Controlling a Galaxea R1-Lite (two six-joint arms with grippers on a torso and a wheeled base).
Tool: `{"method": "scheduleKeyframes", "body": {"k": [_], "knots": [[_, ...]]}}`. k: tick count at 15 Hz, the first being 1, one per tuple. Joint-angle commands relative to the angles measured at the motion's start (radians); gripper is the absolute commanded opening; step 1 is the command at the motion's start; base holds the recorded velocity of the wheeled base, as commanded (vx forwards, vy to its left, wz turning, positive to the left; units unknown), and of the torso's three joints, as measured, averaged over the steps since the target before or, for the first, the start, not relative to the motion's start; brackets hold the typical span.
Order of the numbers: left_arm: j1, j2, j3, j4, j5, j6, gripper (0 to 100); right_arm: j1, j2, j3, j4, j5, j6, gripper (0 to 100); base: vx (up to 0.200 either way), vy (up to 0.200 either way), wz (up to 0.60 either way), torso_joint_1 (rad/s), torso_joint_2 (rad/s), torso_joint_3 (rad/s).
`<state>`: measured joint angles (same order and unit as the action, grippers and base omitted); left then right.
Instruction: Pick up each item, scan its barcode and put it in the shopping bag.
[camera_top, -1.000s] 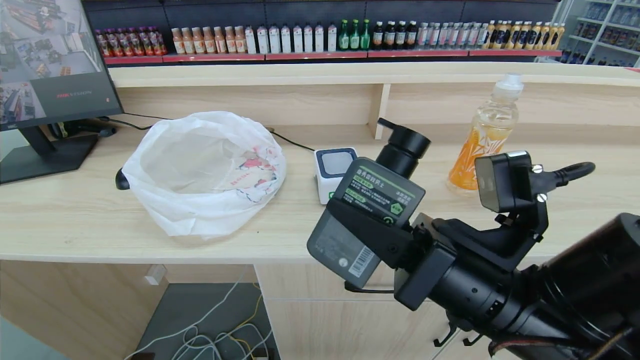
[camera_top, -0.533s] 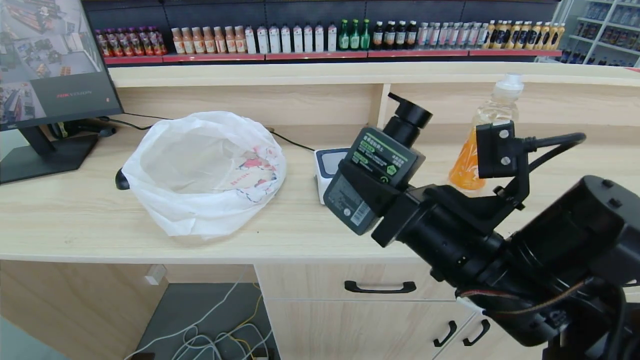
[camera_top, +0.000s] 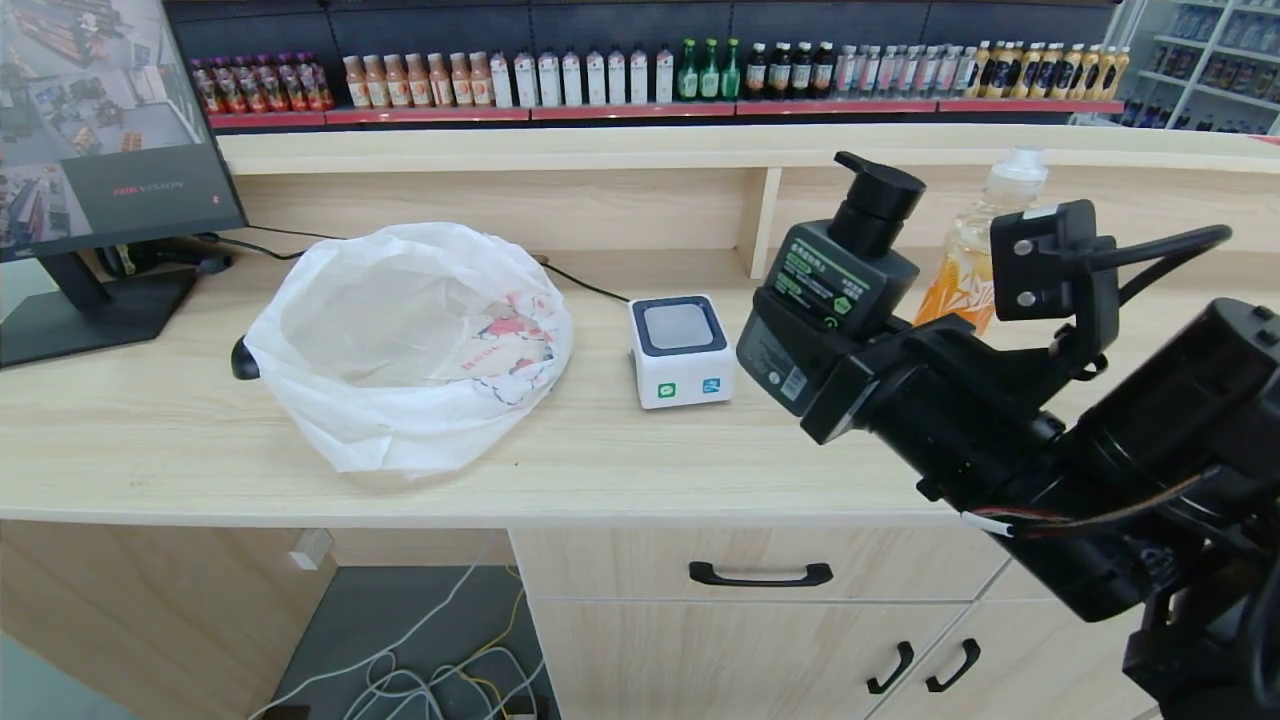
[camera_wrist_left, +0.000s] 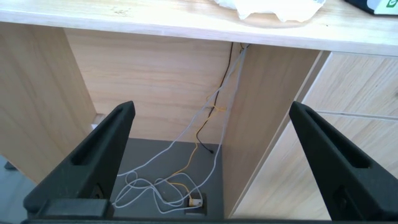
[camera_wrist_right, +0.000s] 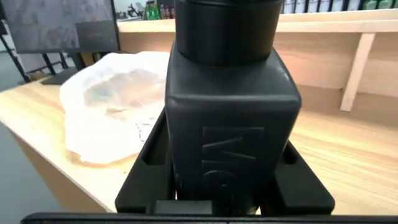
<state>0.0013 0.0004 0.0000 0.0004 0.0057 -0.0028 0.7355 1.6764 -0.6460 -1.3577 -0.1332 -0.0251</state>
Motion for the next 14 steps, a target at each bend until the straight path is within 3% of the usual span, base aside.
{"method": "scheduleKeyframes", "body": {"k": [1, 14], "knots": [[0.000, 0.000, 0.000, 0.000, 0.000, -0.002, 100, -0.030, -0.046, 0.037, -0.001, 0.000, -0.030, 0, 0.000, 0.000, 0.00, 0.000, 0.00, 0.000], [0.000, 0.000, 0.000, 0.000, 0.000, -0.002, 100, -0.193, -0.029, 0.034, -0.031, 0.018, -0.021, 0, 0.000, 0.000, 0.00, 0.000, 0.00, 0.000]]}}
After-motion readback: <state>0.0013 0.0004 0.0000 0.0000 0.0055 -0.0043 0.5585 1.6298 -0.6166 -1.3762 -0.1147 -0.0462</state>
